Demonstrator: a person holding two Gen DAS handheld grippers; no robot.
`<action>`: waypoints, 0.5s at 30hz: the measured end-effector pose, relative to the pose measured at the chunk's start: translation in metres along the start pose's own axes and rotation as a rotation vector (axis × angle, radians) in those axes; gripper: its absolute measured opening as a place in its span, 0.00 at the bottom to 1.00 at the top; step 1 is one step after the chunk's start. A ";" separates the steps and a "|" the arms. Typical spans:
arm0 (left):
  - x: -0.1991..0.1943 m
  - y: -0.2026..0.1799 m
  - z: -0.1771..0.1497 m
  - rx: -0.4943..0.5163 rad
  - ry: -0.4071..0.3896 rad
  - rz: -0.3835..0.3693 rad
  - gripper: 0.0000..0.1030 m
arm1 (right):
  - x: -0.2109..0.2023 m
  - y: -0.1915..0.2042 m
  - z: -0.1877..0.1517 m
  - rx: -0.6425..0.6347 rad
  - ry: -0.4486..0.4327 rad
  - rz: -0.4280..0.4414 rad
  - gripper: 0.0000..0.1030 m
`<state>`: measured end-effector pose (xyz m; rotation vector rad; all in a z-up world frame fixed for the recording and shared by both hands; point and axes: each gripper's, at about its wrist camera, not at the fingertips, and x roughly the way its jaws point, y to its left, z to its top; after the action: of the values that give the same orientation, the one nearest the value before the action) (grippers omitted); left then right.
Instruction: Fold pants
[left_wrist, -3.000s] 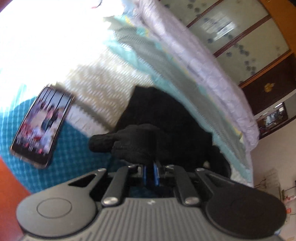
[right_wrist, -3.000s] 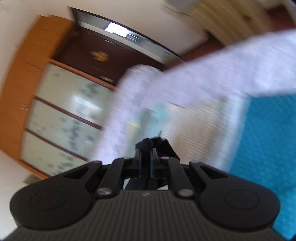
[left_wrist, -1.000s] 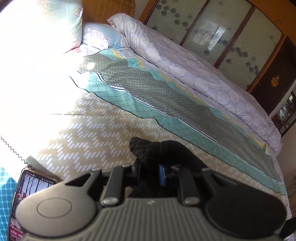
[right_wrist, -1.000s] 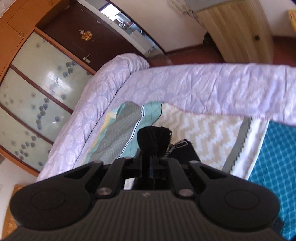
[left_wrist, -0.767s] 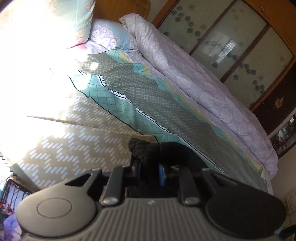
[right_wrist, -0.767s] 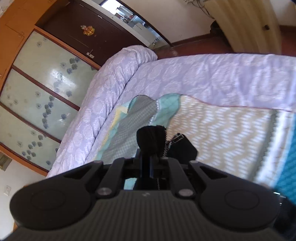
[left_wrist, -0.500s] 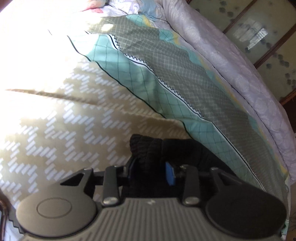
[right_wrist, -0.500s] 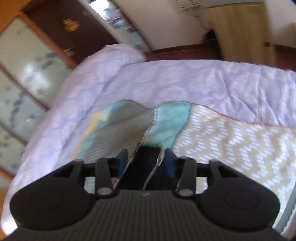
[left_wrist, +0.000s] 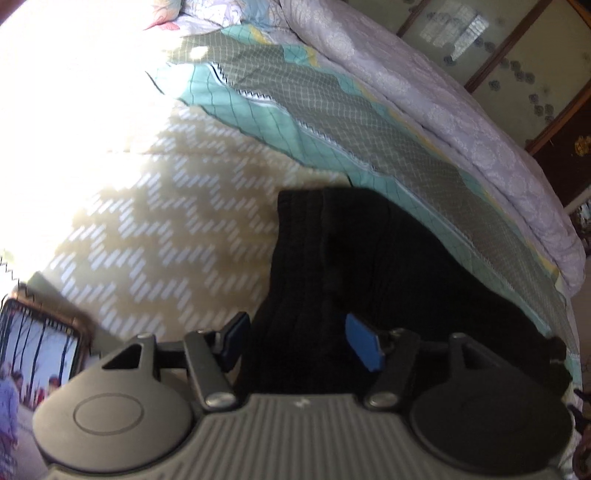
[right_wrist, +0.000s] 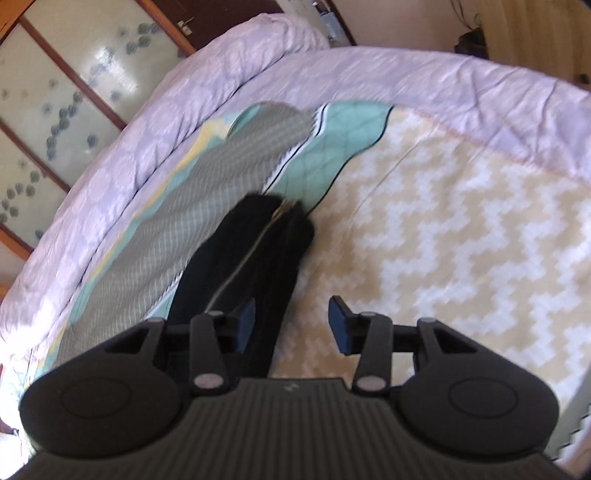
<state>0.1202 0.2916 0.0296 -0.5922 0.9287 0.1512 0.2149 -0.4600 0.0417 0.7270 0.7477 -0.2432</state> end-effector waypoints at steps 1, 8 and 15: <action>-0.002 0.001 -0.009 0.011 0.031 0.003 0.67 | 0.006 0.004 -0.004 0.007 0.001 0.009 0.46; -0.012 -0.006 -0.053 0.116 0.051 0.012 0.43 | 0.034 0.028 -0.023 -0.009 0.048 -0.022 0.05; -0.019 -0.027 -0.037 0.219 0.065 0.056 0.44 | 0.009 -0.020 0.006 0.121 -0.120 -0.295 0.11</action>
<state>0.0926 0.2516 0.0396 -0.3705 1.0107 0.0791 0.2160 -0.4779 0.0282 0.7085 0.7290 -0.5991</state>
